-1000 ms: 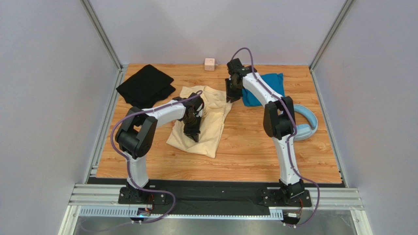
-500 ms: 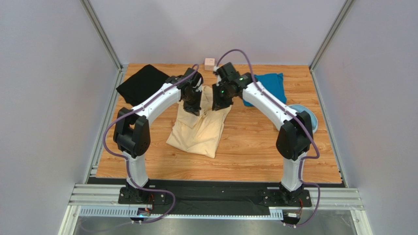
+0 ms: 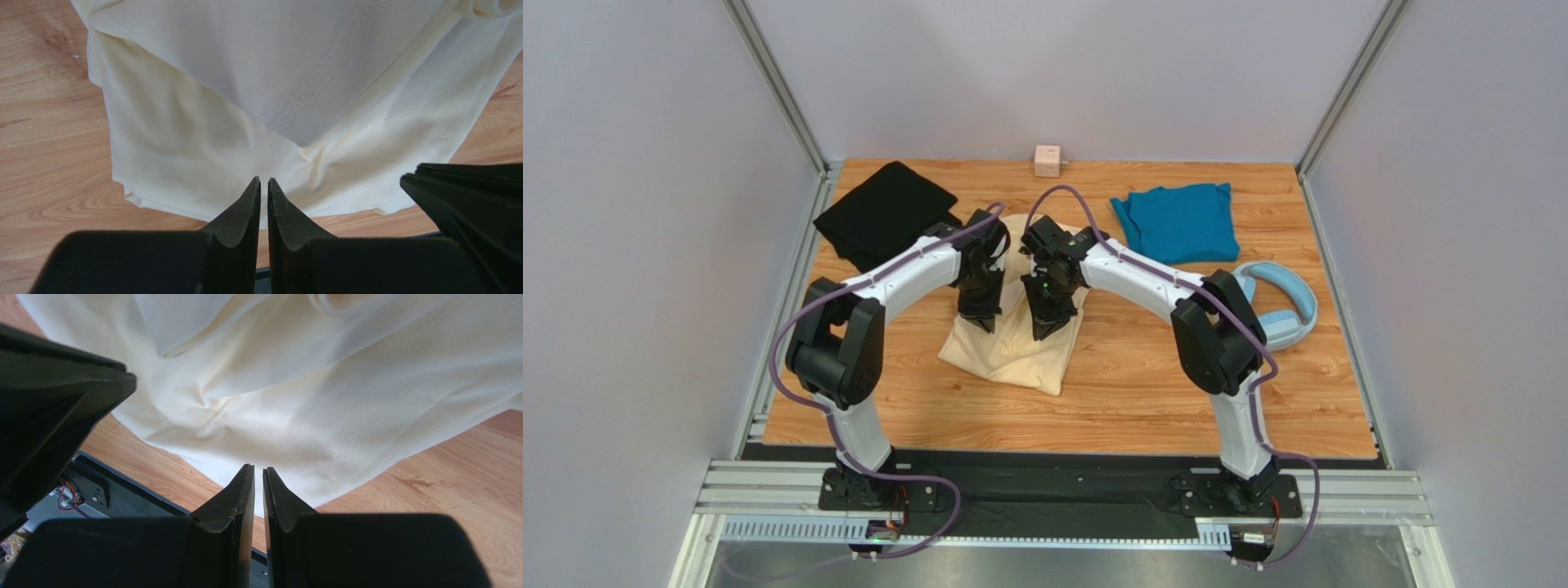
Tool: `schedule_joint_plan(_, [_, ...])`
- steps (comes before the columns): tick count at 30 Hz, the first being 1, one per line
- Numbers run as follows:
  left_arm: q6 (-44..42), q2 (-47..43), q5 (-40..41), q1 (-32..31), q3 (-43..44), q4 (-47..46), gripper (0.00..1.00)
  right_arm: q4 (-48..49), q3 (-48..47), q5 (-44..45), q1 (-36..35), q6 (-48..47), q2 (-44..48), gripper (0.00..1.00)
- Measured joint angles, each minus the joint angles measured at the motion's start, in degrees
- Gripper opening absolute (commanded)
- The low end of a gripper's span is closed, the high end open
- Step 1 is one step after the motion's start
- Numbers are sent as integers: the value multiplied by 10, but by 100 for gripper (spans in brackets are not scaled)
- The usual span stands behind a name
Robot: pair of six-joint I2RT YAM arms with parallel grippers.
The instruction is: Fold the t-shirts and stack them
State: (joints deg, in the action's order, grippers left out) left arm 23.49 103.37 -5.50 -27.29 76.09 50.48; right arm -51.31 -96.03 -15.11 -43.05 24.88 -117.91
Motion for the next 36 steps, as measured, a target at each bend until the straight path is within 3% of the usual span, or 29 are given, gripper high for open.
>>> schedule_joint_plan(8, [5, -5, 1, 0, -23, -47, 6, 25, 15, -5, -1, 9, -67, 1])
schedule_joint_plan(10, [5, 6, 0, 0, -23, -64, 0, 25, 16, -18, 0, 12, -69, 0])
schedule_joint_plan(15, [7, 67, -1, 0, -10, -90, 0, 38, 28, -19, -3, 14, -62, 0])
schedule_joint_plan(23, [4, 119, 8, 6, 74, -84, 0, 59, 57, -16, -4, 14, -45, 0])
schedule_joint_plan(36, [-14, 177, 19, 68, 216, -84, 0, 69, 80, -21, -4, 7, -32, 0])
